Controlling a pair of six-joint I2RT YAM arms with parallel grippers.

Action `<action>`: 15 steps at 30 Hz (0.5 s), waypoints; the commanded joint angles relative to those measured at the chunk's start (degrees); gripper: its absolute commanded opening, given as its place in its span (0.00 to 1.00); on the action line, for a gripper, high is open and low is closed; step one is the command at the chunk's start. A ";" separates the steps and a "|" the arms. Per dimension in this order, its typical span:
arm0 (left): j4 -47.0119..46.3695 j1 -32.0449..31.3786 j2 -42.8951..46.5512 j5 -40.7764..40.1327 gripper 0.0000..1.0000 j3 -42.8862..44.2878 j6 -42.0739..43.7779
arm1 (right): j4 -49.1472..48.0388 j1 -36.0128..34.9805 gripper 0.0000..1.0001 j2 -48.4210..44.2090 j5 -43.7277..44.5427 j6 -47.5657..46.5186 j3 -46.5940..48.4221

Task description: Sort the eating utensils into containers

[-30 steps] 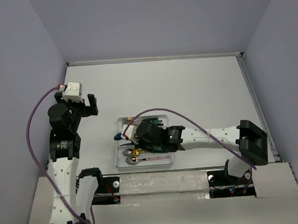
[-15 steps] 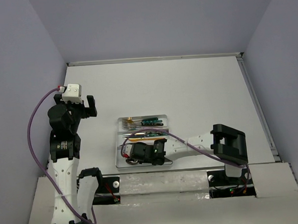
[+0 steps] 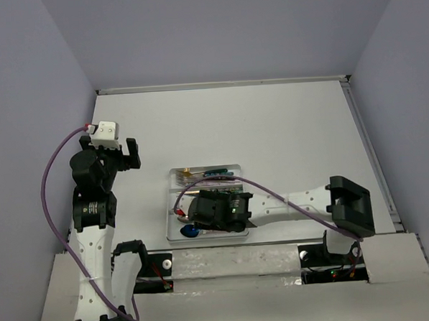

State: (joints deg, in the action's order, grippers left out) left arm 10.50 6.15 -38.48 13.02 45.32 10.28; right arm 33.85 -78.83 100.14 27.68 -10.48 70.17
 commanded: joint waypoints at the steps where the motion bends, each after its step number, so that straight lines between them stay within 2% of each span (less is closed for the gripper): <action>1: -2.59 0.53 0.51 0.78 0.99 -0.85 1.05 | -7.82 1.30 0.80 -10.74 1.33 2.64 2.77; 5: -2.59 0.88 0.25 1.05 0.99 -1.37 1.49 | -8.36 11.65 0.99 -15.31 -3.94 11.78 3.31; 6: -2.59 1.05 0.25 1.13 0.99 -1.55 1.58 | -8.27 14.98 1.00 -16.37 -5.60 14.15 2.26; 7: -2.59 1.23 0.07 1.22 0.99 -1.64 1.67 | -8.44 22.68 1.00 -18.12 -9.28 18.17 1.47; 9: -2.51 1.40 -0.19 1.40 0.99 -1.73 1.84 | -9.84 30.27 1.00 -19.88 -12.64 21.63 -2.21; 10: -2.50 1.49 -0.28 1.40 0.99 -1.81 1.93 | -10.46 37.18 1.00 -21.55 -12.83 23.12 -3.62; 15: -2.94 1.93 -0.89 1.22 0.99 -2.69 2.63 | -19.24 54.02 1.00 -29.02 -18.09 31.74 -14.60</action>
State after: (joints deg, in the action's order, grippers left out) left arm 10.09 7.40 -39.22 13.54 43.68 11.55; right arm 21.61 -34.00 77.95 16.97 11.40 63.51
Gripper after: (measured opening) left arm 0.989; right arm 0.995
